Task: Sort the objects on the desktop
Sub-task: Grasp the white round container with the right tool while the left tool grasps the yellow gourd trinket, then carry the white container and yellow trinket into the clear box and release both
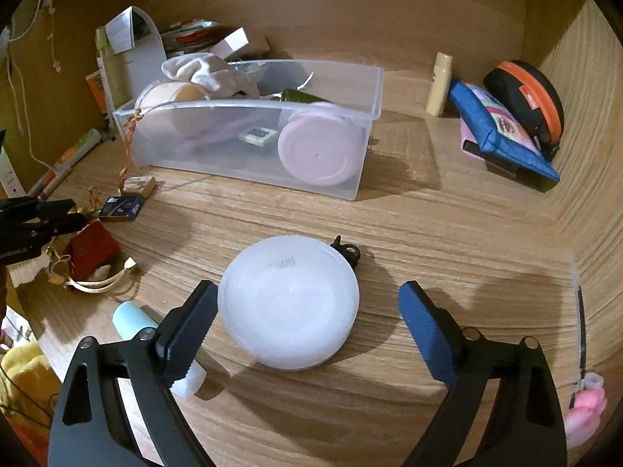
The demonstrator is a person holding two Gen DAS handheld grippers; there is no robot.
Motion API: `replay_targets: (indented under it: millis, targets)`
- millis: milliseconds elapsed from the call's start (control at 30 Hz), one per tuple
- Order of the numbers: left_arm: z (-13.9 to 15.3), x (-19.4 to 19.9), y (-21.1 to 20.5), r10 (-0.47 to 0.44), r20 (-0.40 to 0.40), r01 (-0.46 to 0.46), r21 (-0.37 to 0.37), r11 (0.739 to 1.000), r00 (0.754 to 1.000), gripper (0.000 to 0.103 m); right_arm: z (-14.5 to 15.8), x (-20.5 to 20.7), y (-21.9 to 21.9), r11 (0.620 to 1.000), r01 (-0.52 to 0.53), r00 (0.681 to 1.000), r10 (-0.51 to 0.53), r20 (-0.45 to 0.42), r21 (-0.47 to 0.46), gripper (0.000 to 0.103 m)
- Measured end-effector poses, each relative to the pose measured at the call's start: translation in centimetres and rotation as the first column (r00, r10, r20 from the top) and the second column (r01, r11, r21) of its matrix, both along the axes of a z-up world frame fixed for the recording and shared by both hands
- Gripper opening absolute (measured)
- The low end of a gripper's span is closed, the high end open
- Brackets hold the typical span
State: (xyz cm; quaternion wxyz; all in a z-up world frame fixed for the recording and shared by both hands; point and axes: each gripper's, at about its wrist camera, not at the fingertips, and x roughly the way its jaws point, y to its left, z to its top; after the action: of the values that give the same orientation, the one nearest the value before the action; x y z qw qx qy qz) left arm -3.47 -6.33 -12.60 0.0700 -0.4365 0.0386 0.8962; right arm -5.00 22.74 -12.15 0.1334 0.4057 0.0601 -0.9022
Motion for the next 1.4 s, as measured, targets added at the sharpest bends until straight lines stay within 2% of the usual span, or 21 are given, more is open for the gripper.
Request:
replay_targets:
  millis: [67,167,200,267,433,733,967,1067,1233,1400]
  targets:
    - [-0.3,-0.5,0.1,0.001,0.001,-0.001,0.008,1.0,1.0,0.041,-0.1,-0.2,-0.1,1.0,0.0,1.0,0.0,0.007,0.002,0.082]
    - [-0.1,-0.5,0.6,-0.029,0.002,0.029,0.008,1.0,1.0,0.019,-0.1,-0.2,-0.1,1.0,-0.003,1.0,0.003,0.009,-0.005,0.079]
    - [0.0,-0.5,0.7,-0.033,0.002,0.033,0.007,0.999,0.999,0.016,-0.1,-0.2,-0.1,1.0,-0.009,1.0,0.009,0.012,-0.011,0.074]
    - [0.0,-0.2,0.8,-0.032,-0.002,0.032,0.004,0.999,0.999,0.016,0.0,-0.1,-0.1,0.999,-0.021,1.0,0.022,0.017,-0.03,0.063]
    - [1.0,0.0,0.0,-0.009,-0.02,0.011,0.062,0.998,1.0,0.016,0.0,-0.2,0.3,0.999,-0.005,1.0,0.006,0.019,-0.033,0.063]
    - [5.5,0.4,-1.9,0.047,-0.137,-0.024,0.162,0.986,0.989,0.016,2.5,-0.2,1.5,0.995,0.007,0.999,-0.011,-0.036,-0.096,0.063]
    - [7.6,-0.9,-1.4,0.037,-0.218,0.018,0.246,0.969,0.975,0.016,5.3,-0.9,1.7,0.991,-0.003,0.995,-0.011,-0.103,-0.136,0.063]
    - [8.0,-1.9,-0.7,0.015,-0.221,0.052,0.294,0.954,0.975,0.016,6.2,-1.4,1.4,0.989,-0.012,0.992,-0.006,-0.125,-0.147,0.063]
    - [8.5,-3.4,0.6,-0.01,-0.237,0.089,0.325,0.942,0.971,0.016,7.2,-2.4,1.0,0.988,-0.021,0.99,-0.001,-0.144,-0.152,0.063]
    - [8.7,-5.5,1.0,-0.024,-0.22,0.11,0.386,0.916,0.975,0.016,7.6,-3.6,1.0,0.985,-0.03,0.989,0.005,-0.145,-0.169,0.063]
